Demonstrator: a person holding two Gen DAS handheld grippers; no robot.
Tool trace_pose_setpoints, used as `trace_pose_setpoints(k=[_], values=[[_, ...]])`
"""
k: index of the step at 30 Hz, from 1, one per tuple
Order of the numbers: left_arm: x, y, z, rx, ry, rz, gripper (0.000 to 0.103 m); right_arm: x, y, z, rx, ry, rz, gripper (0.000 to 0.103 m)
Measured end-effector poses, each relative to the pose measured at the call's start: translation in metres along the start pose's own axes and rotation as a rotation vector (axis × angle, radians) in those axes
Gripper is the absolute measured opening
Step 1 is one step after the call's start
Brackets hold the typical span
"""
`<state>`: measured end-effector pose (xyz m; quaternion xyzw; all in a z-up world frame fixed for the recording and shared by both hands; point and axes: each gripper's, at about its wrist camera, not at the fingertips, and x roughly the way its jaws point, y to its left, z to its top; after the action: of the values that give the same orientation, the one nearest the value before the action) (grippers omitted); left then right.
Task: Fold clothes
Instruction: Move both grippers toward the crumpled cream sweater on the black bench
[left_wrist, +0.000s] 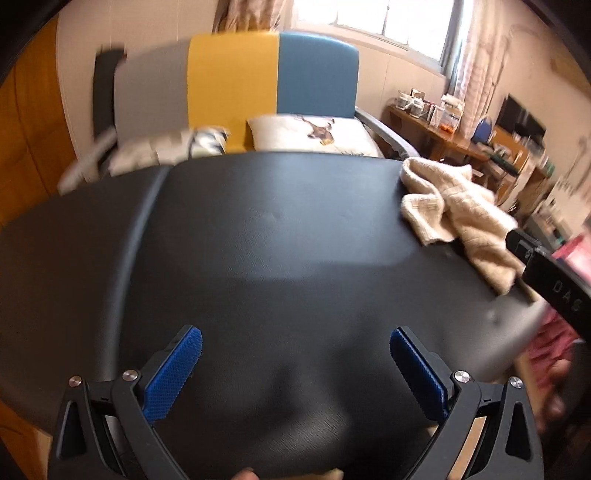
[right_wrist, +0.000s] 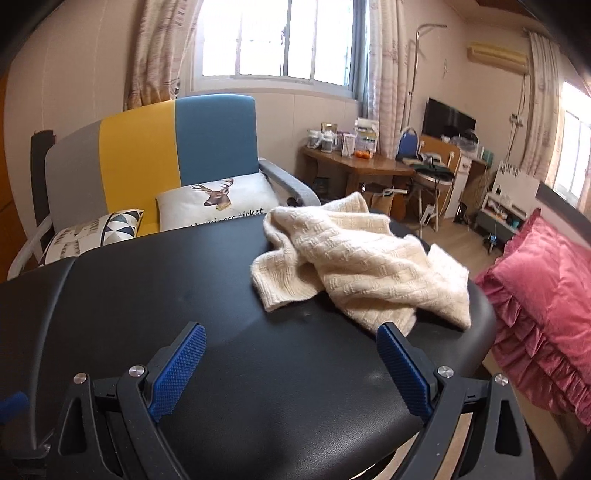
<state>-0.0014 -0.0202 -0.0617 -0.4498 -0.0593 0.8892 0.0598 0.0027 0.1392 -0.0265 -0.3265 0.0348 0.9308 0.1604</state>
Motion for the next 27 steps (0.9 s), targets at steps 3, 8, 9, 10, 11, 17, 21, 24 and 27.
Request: trace_pose_setpoints(k=[3, 8, 9, 10, 11, 17, 21, 24, 27], values=[[0.005, 0.019, 0.000, -0.078, 0.030, -0.013, 0.103, 0.001, -0.010, 0.001, 0.044, 0.012, 0.029, 0.096], [0.005, 0.037, 0.000, -0.141, 0.051, -0.057, 0.103, -0.001, -0.021, 0.002, 0.063, 0.002, 0.031, 0.096], [0.004, 0.039, 0.000, -0.148, 0.056, -0.074, 0.103, 0.000, -0.023, 0.002, 0.064, 0.009, 0.040, 0.096], [0.004, 0.042, 0.001, -0.155, 0.060, -0.091, 0.103, 0.004, -0.027, 0.002, 0.068, 0.033, 0.064, 0.096], [0.003, 0.045, 0.001, -0.162, 0.065, -0.109, 0.103, 0.011, -0.031, 0.001, 0.072, 0.081, 0.106, 0.096], [0.000, 0.059, 0.004, -0.177, 0.102, -0.200, 0.103, 0.049, -0.091, -0.015, 0.277, 0.313, 0.438, 0.096], [0.003, 0.062, 0.003, -0.155, 0.141, -0.233, 0.103, -0.017, -0.123, 0.025, 0.185, -0.110, 0.259, 0.096], [-0.002, 0.059, 0.005, -0.113, 0.118, -0.218, 0.103, -0.041, -0.129, 0.038, 0.111, -0.364, 0.097, 0.103], [-0.010, 0.059, 0.013, -0.108, 0.089, -0.228, 0.103, -0.004, -0.130, 0.056, 0.062, -0.187, 0.095, 0.103]])
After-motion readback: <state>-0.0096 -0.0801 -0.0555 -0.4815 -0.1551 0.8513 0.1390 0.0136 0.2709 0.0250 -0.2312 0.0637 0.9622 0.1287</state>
